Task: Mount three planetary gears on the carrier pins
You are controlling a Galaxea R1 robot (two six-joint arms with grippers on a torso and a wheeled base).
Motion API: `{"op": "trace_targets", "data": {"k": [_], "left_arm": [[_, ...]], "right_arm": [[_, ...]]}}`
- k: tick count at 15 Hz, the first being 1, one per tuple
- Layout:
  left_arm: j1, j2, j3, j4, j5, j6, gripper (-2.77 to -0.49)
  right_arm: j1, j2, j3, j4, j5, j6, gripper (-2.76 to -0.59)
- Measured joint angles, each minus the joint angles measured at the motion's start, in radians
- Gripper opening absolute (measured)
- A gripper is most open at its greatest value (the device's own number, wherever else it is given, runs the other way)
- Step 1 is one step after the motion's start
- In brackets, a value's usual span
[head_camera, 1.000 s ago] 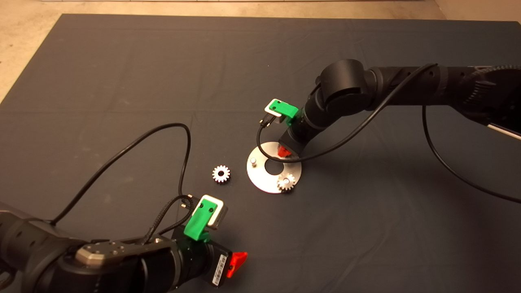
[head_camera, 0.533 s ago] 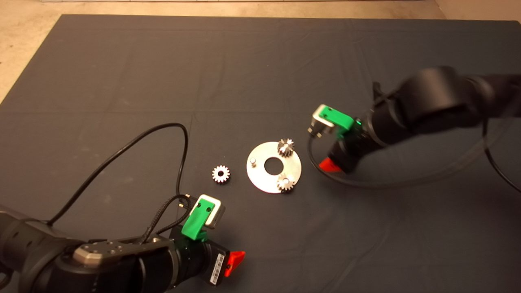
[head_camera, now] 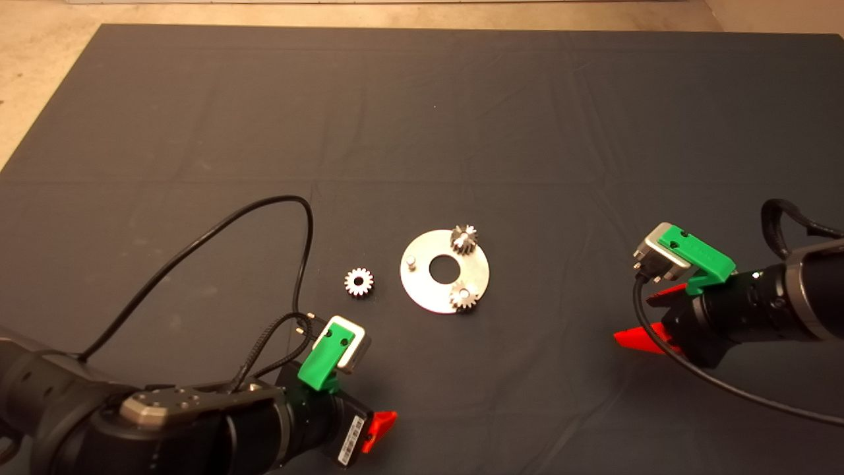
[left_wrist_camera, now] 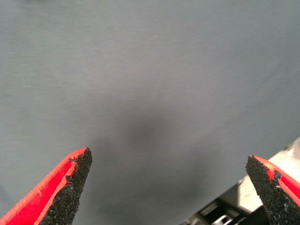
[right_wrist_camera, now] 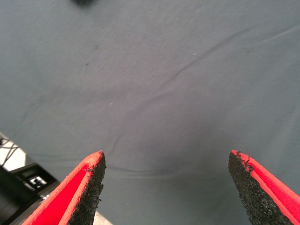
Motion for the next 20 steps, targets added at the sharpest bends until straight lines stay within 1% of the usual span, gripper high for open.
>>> {"op": "trace_targets", "data": {"k": [1, 2, 3, 4, 5, 6, 7, 8, 9, 10, 11, 12, 14, 16, 17, 20], "left_arm": [[-0.024, -0.009, 0.000, -0.011, -0.001, 0.018, -0.89], [-0.056, -0.021, 0.000, -0.019, -0.001, 0.038, -0.89], [-0.085, -0.034, 0.000, -0.029, -0.002, 0.055, -0.89], [-0.111, -0.054, 0.000, -0.039, -0.002, 0.092, -0.89], [-0.130, -0.078, 0.000, -0.045, -0.001, 0.140, -0.89], [-0.145, -0.100, 0.000, -0.052, -0.001, 0.202, -0.89], [-0.154, -0.122, 0.000, -0.056, -0.001, 0.259, -0.89], [-0.159, -0.142, 0.000, -0.058, -0.001, 0.298, -0.89], [-0.163, -0.159, 0.000, -0.057, 0.000, 0.314, -0.89], [-0.165, -0.166, -0.004, -0.053, 0.000, 0.321, -0.89], [-0.165, -0.166, -0.013, -0.045, 0.000, 0.324, -0.89], [-0.165, -0.166, -0.027, -0.033, -0.001, 0.327, -0.89], [-0.154, -0.159, -0.087, -0.012, -0.001, 0.333, -0.89], [-0.139, -0.141, -0.169, 0.001, 0.000, 0.350, -0.89], [-0.133, -0.133, -0.197, 0.014, 0.000, 0.354, -0.89], [-0.131, -0.103, -0.218, 0.051, -0.001, 0.358, -0.89]], "right_arm": [[0.000, -0.015, 0.003, -0.001, 0.001, 0.000, -1.44], [0.000, -0.048, 0.006, -0.001, 0.002, 0.000, -1.44], [0.000, -0.093, 0.006, -0.001, 0.002, 0.000, -1.44], [0.000, -0.138, 0.007, -0.001, 0.003, -0.001, -1.44], [0.000, -0.171, 0.008, -0.001, 0.007, -0.001, -1.44], [0.000, -0.191, 0.008, -0.001, 0.013, -0.002, -1.44], [0.000, -0.205, 0.010, -0.001, 0.020, -0.003, -1.44], [0.001, -0.206, 0.011, -0.001, 0.021, -0.003, -1.44], [0.000, -0.206, 0.011, -0.001, 0.025, -0.003, -1.44], [0.000, -0.205, 0.011, -0.001, 0.037, -0.003, -1.44], [0.001, -0.205, 0.012, -0.001, 0.041, -0.003, -1.44], [0.000, -0.206, 0.013, -0.001, 0.041, -0.003, -1.44], [0.000, -0.206, 0.013, -0.001, 0.040, -0.004, -1.44], [0.000, -0.206, 0.013, -0.001, 0.041, -0.004, -1.44], [0.000, -0.206, 0.013, -0.001, 0.042, -0.007, -1.44], [0.000, -0.206, 0.013, 0.000, 0.043, -0.007, -1.44]]}}
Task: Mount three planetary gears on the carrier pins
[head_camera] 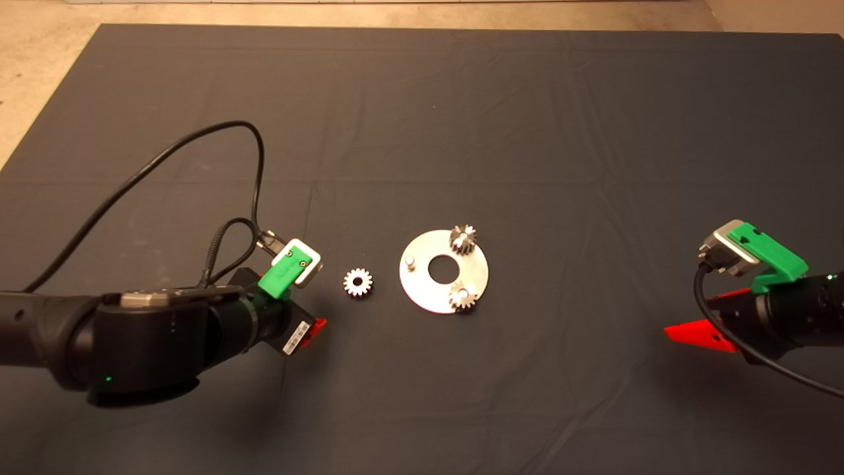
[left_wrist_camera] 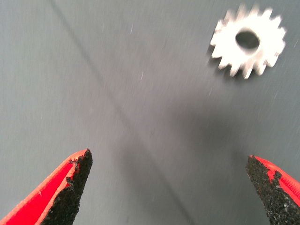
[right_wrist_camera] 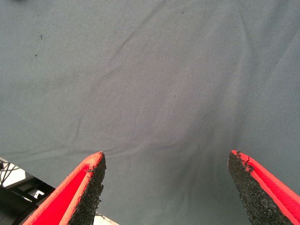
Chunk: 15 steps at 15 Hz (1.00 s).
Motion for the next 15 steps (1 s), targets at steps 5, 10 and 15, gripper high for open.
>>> {"op": "trace_targets", "data": {"k": [5, 10, 15], "left_arm": [[0.008, 0.035, -0.015, 0.011, 0.001, -0.003, -0.89], [0.008, 0.095, -0.015, 0.038, -0.001, -0.014, -0.89], [0.008, 0.119, -0.034, 0.050, 0.000, -0.020, -0.89]], "right_arm": [[0.000, 0.000, 0.002, 0.000, 0.000, 0.000, -1.44], [0.000, -0.002, 0.004, 0.000, 0.000, 0.000, -1.44], [0.000, -0.020, 0.005, 0.000, 0.000, 0.000, -1.44]]}}
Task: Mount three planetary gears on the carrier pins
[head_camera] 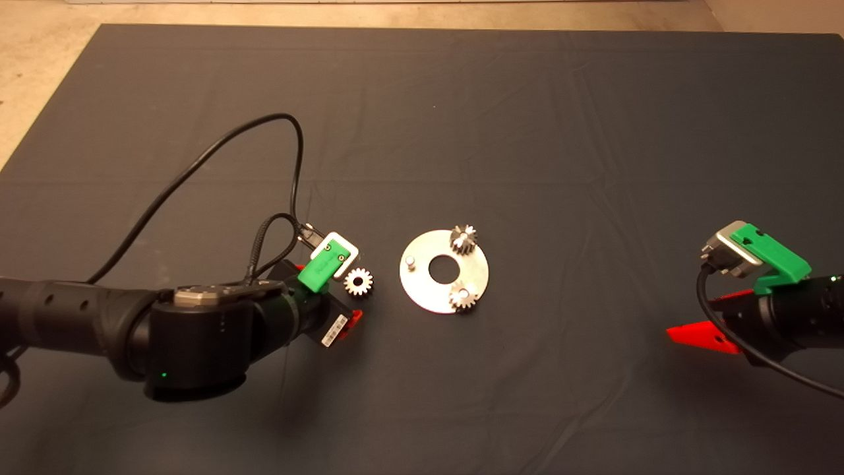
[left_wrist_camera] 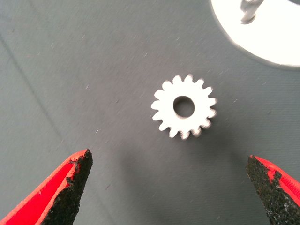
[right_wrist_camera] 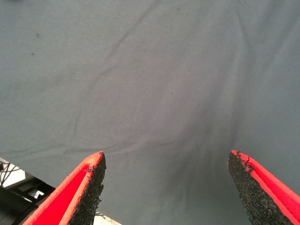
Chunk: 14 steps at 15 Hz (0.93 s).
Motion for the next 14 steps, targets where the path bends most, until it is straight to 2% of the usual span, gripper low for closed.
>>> {"op": "trace_targets", "data": {"k": [2, 3, 6, 8, 9, 11, 14], "left_arm": [[0.000, 0.013, -0.007, 0.009, -0.001, -0.010, -0.89], [0.007, 0.018, -0.014, 0.021, 0.000, -0.012, -0.89], [0.025, 0.024, -0.023, 0.028, 0.000, -0.017, -0.89], [0.025, 0.034, -0.032, 0.042, 0.000, -0.018, -0.89], [0.030, 0.042, -0.034, 0.054, 0.000, -0.018, -0.89], [0.050, 0.054, -0.040, 0.055, -0.001, -0.018, -0.89], [0.052, 0.062, -0.067, 0.067, 0.000, -0.018, -0.89]], "right_arm": [[0.000, -0.002, 0.000, 0.000, 0.000, 0.000, -1.44], [0.000, -0.002, 0.000, 0.000, 0.000, 0.000, -1.44], [0.000, -0.014, 0.000, 0.000, 0.000, 0.000, -1.44], [0.000, -0.018, 0.001, 0.000, 0.000, 0.000, -1.44], [0.000, -0.019, 0.001, 0.000, 0.000, 0.000, -1.44], [0.000, -0.019, 0.002, 0.000, 0.000, 0.000, -1.44], [0.000, -0.020, 0.002, 0.000, 0.000, 0.000, -1.44]]}}
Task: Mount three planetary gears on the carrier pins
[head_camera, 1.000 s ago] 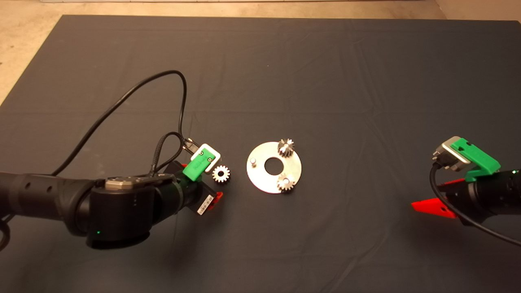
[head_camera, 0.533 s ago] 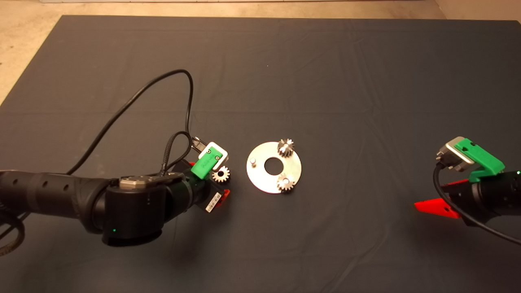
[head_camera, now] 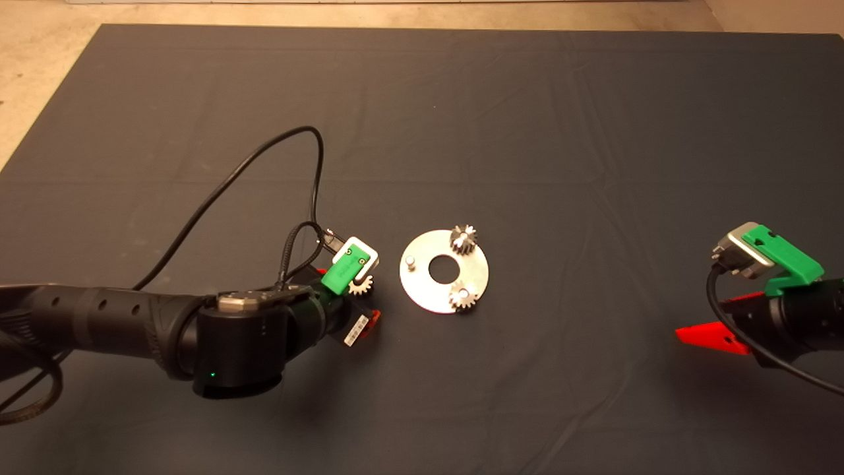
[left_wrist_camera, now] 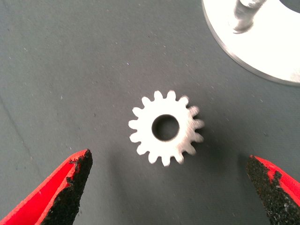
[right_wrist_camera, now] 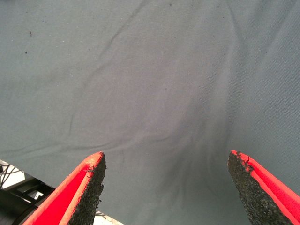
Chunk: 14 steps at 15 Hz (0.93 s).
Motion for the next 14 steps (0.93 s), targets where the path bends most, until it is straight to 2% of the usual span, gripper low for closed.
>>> {"op": "trace_targets", "data": {"k": [5, 9, 10, 12, 14], "left_arm": [[0.000, 0.013, -0.017, 0.015, -0.003, 0.000, -0.89], [0.000, 0.018, -0.024, 0.021, -0.005, 0.000, -0.89], [0.000, 0.019, -0.030, 0.021, -0.016, 0.000, -0.89], [0.000, 0.019, -0.041, 0.022, -0.055, 0.000, -0.97], [0.000, 0.020, -0.044, 0.022, -0.063, 0.000, -1.00]], "right_arm": [[0.000, -0.035, 0.002, 0.001, 0.000, 0.000, -1.44], [-0.011, -0.048, 0.004, 0.003, 0.001, -0.016, -1.44], [-0.011, -0.057, 0.004, 0.004, 0.002, -0.019, -1.44], [-0.011, -0.077, 0.004, 0.004, 0.003, -0.030, -1.44], [-0.011, -0.090, 0.005, 0.004, 0.003, -0.039, -1.44]]}}
